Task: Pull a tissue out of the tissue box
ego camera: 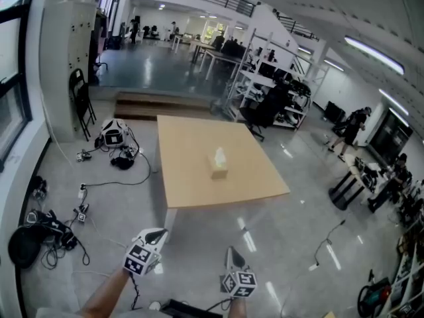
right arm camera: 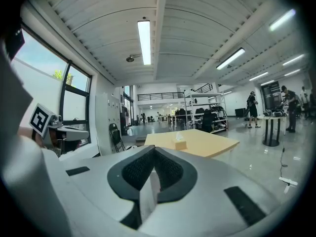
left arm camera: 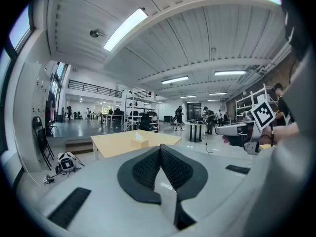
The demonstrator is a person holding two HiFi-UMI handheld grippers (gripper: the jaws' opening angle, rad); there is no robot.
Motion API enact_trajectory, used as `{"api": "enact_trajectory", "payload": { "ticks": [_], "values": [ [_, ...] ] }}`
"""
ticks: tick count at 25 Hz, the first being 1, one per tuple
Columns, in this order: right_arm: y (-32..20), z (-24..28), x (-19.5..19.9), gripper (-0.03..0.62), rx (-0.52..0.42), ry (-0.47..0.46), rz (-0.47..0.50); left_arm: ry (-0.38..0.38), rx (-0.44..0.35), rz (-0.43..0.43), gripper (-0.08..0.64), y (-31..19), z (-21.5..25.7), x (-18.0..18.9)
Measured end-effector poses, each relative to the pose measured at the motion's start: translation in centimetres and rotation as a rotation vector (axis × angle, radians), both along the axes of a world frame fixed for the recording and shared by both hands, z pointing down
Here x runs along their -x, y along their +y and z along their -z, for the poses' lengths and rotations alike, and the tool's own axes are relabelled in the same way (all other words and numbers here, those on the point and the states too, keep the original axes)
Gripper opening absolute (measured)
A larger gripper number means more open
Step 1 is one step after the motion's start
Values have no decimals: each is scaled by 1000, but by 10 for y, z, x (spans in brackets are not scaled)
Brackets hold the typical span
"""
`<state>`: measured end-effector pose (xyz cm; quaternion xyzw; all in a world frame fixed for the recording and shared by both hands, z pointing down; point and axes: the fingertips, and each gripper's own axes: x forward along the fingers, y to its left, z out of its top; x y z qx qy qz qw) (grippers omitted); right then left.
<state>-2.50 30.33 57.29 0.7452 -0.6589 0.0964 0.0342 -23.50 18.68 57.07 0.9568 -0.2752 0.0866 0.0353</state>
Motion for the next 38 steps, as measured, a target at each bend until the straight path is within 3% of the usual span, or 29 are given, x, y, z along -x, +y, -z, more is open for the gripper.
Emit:
{"api": "enact_trajectory", "payload": {
  "ticks": [15, 38],
  "values": [
    [-12, 3, -27, 9, -3, 11, -32, -3, 4, -25, 8, -20, -3, -30],
    [-109, 5, -169, 9, 3, 7, 32, -21, 19, 38, 8, -111, 4, -161]
  ]
}}
